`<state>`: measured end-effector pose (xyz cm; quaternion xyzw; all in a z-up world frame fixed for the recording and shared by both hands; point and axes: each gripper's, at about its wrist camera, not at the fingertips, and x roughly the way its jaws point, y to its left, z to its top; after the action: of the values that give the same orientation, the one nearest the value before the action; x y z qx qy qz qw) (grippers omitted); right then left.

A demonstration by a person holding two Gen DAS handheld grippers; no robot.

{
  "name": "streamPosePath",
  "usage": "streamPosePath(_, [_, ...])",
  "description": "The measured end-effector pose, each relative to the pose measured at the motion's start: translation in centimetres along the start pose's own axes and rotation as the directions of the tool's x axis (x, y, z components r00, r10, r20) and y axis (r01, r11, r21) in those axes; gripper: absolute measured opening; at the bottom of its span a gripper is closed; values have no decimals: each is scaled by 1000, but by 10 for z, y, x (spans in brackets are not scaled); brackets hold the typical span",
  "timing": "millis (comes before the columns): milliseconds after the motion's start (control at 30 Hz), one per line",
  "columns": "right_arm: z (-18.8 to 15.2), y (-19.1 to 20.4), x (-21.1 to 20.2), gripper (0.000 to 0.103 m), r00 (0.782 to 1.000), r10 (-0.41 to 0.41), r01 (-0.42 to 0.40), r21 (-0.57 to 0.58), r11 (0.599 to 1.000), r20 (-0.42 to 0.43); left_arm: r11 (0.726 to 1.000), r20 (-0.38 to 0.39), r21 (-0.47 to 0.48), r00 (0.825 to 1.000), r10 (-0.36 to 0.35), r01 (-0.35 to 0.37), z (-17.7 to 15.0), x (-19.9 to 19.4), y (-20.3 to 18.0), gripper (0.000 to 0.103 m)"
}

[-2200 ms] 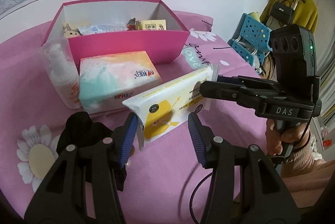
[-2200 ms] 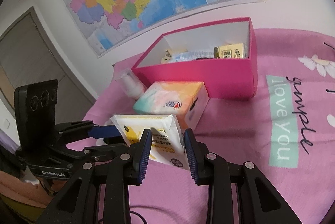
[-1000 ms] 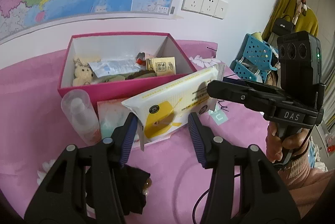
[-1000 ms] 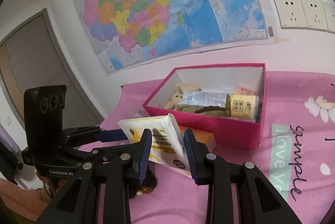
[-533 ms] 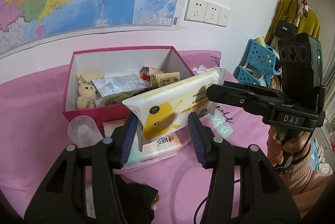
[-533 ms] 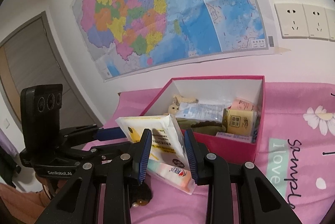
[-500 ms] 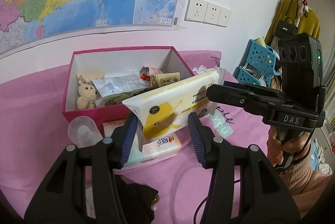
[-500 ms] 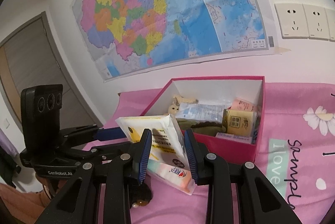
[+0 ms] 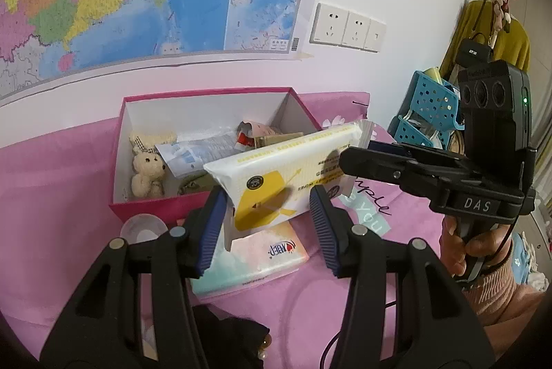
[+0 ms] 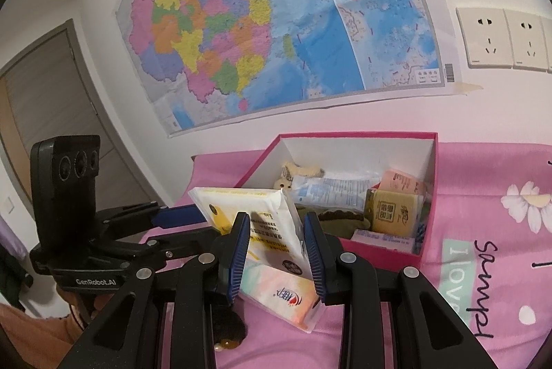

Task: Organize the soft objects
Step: 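Carry the wet-wipes pack over the pink box with the right gripper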

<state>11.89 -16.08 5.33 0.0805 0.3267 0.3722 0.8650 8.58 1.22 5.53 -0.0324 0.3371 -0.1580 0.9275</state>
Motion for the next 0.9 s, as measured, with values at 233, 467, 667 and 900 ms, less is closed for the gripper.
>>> streamPosePath(233, [9,-2,5,32,1000,-3,3,-6,1000,10,1000,13,2,1000,9,-9,7,1,3,52])
streamPosePath(467, [16,-3,11,32,1000,1,-1,-9,1000,19,1000,19,1,999,30,-30,15,7,8,52])
streamPosePath(667, [23,-7,20,32,1000,-3,3,-7,1000,17,999,20,-1,999,42,-42,23,12,14,52])
streamPosePath(900, [26,-13,30,32,1000,-7,7,7,1000,8,998,23,4,998,57,-58,31,18,19,52])
